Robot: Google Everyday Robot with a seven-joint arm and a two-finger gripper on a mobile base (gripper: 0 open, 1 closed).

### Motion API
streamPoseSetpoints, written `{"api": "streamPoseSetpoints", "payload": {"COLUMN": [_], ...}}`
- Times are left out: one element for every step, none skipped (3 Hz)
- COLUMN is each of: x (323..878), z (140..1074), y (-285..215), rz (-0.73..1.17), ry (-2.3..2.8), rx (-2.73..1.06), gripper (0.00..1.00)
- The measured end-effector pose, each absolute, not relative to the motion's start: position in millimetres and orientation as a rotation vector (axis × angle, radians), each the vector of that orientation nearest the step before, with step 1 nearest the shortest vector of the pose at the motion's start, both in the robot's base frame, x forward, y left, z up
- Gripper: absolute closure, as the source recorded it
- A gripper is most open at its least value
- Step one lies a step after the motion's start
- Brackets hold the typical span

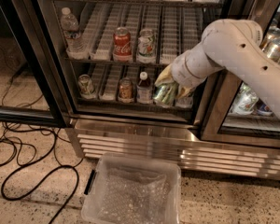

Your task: Pick green can from middle shelf of fridge

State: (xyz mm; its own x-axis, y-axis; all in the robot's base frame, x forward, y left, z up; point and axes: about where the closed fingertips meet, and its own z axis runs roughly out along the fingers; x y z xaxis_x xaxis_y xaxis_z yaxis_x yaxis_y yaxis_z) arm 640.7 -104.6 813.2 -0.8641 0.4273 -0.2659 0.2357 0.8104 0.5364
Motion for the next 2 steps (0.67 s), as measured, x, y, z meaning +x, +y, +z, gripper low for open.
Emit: {"api": "streamPoseSetpoints", "payload": {"x": [631, 621], "z": [813, 799], "y": [-88, -78], "rz": [0.767, 0.801], "ry": [2.649, 2.698], "rx": [0.488, 0.487], "gripper": [1.00, 1.00]}}
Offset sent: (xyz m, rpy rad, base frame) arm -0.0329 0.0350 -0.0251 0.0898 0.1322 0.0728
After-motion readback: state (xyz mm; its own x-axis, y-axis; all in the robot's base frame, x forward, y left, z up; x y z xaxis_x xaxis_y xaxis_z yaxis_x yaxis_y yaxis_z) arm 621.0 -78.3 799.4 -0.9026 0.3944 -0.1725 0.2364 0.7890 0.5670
